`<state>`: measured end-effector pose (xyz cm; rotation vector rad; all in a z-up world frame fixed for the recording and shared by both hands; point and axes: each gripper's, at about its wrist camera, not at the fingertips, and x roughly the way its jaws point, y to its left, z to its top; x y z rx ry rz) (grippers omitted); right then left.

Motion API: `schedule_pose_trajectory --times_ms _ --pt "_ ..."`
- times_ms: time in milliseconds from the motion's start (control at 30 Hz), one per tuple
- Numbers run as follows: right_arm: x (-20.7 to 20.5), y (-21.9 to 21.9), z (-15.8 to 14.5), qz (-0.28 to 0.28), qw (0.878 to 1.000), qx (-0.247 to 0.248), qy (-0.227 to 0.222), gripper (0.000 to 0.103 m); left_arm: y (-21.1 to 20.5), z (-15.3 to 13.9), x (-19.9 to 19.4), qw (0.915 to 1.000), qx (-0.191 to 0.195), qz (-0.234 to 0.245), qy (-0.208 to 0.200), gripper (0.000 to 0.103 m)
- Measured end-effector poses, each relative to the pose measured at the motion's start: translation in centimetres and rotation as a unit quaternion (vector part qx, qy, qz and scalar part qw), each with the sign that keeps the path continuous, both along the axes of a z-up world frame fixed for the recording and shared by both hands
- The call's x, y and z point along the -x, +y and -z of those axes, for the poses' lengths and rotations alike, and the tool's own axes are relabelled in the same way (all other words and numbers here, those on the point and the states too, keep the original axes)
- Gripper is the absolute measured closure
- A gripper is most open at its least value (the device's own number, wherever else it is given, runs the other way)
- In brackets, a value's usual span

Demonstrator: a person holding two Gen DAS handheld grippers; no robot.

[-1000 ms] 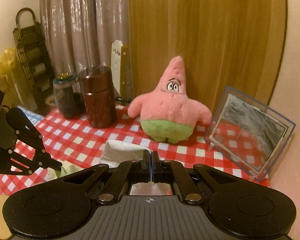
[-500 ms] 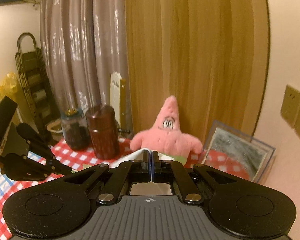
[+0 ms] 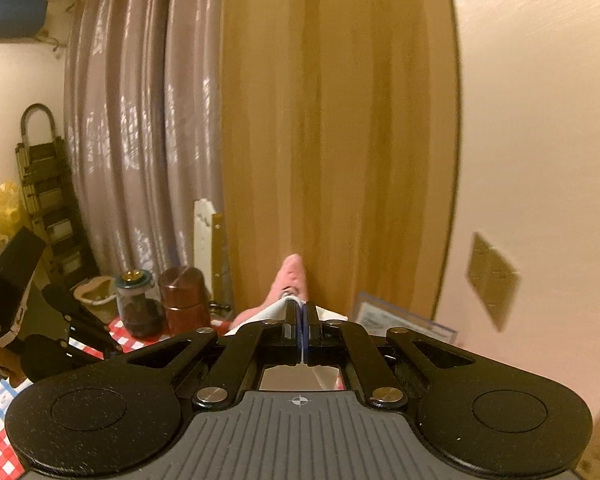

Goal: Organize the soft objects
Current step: 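Carry the white cloth and green cloth over the cardboard box with both tools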

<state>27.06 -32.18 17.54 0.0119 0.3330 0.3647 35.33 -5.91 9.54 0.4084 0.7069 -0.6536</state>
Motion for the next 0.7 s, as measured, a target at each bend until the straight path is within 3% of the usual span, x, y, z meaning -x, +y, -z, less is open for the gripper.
schedule_pose_trajectory --times_ms 400,700 --pt "6.0 -5.9 -0.8 0.056 0.998 0.009 -0.01 0.102 -10.1 -1.5 5.4 0.9979 0.049 0.04 0.015 0.103" --pt "6.9 -8.5 3.4 0.061 0.997 0.004 0.039 0.102 -16.6 0.6 6.5 0.9957 0.062 0.061 0.032 0.103"
